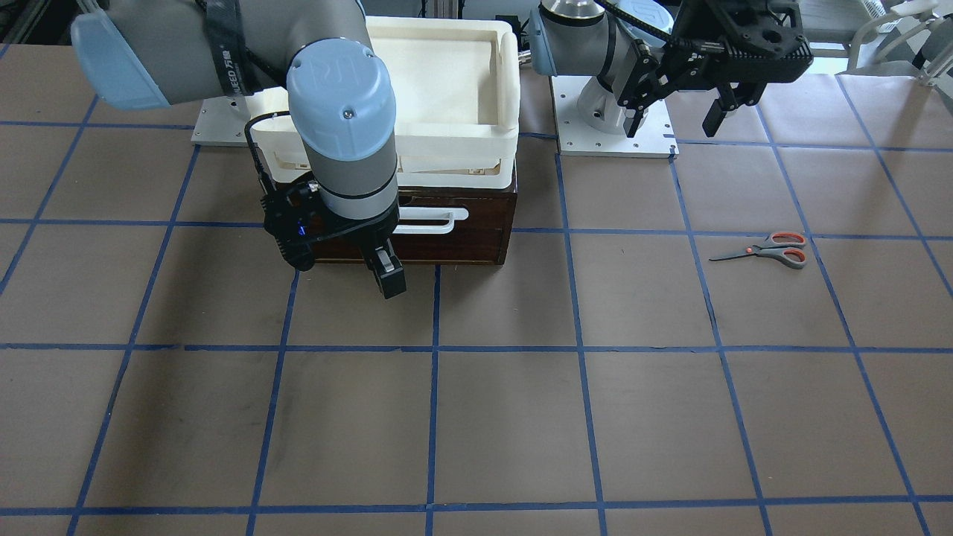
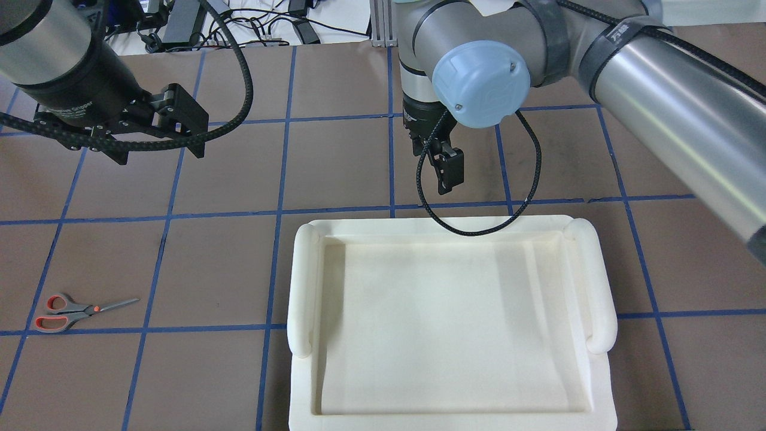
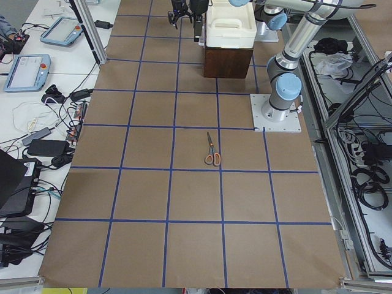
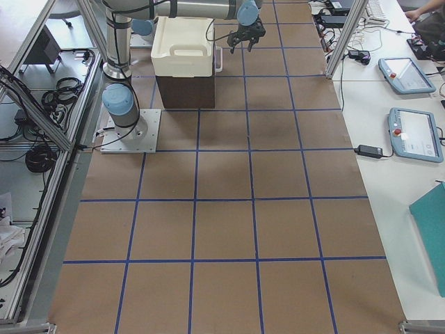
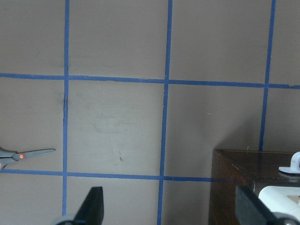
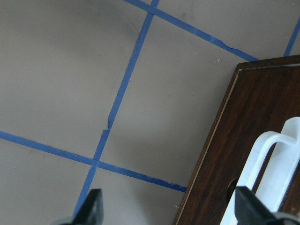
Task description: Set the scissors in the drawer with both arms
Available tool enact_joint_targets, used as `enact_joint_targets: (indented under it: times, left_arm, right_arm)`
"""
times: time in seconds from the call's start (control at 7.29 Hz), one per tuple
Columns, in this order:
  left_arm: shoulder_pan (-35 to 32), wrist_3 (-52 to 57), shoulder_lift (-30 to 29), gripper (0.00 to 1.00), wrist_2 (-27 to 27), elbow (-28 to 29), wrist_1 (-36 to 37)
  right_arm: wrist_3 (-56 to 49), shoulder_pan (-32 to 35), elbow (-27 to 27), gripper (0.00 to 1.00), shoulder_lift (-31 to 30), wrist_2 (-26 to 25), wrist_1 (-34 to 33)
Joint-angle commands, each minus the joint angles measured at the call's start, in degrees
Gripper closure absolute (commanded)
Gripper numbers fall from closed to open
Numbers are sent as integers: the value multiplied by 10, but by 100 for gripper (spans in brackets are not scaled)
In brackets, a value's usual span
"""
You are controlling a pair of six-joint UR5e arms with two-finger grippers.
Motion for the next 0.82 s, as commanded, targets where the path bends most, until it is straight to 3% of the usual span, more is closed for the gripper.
enact_joint_targets:
  times: [0.0, 0.69]
  left_arm:
    - [0, 0, 0, 0, 0, 0, 0]
    - [1, 3, 3, 0, -1, -11, 0]
  right_arm:
    - [45, 1, 0, 0, 19, 25, 0]
    - [74, 1, 1, 0, 28, 59, 45]
